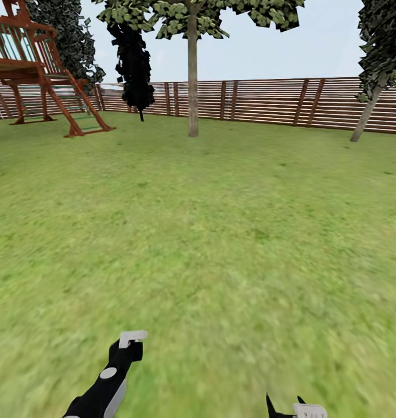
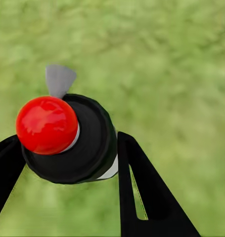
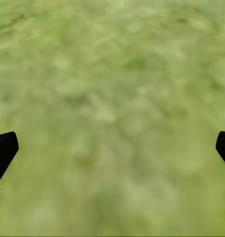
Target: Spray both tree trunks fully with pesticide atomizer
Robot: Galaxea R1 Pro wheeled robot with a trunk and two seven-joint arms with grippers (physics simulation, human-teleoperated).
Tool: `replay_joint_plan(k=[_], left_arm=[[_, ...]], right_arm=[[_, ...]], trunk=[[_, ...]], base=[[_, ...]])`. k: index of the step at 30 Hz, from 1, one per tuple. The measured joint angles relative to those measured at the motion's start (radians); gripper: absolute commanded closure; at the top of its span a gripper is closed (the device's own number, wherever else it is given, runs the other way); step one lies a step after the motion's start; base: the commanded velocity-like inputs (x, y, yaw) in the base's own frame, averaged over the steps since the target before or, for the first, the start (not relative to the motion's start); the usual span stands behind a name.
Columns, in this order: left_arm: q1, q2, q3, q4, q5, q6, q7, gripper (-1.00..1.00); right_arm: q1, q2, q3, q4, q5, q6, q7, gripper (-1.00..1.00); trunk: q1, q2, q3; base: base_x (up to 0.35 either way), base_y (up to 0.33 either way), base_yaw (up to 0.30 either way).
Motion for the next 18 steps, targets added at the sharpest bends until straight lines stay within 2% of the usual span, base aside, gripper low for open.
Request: replay_joint_plan(k=[18], left_arm=[[0.0, 0.003, 0.0, 0.0, 0.0, 0.0, 0.001, 1.0]], right_arm=[[0.0, 0.0, 0.0, 0.0, 0.0, 0.0, 0.0, -1.0]], trunk=[[0.0, 0.0, 0.0]], base=[[0.34, 0.0, 0.0]])
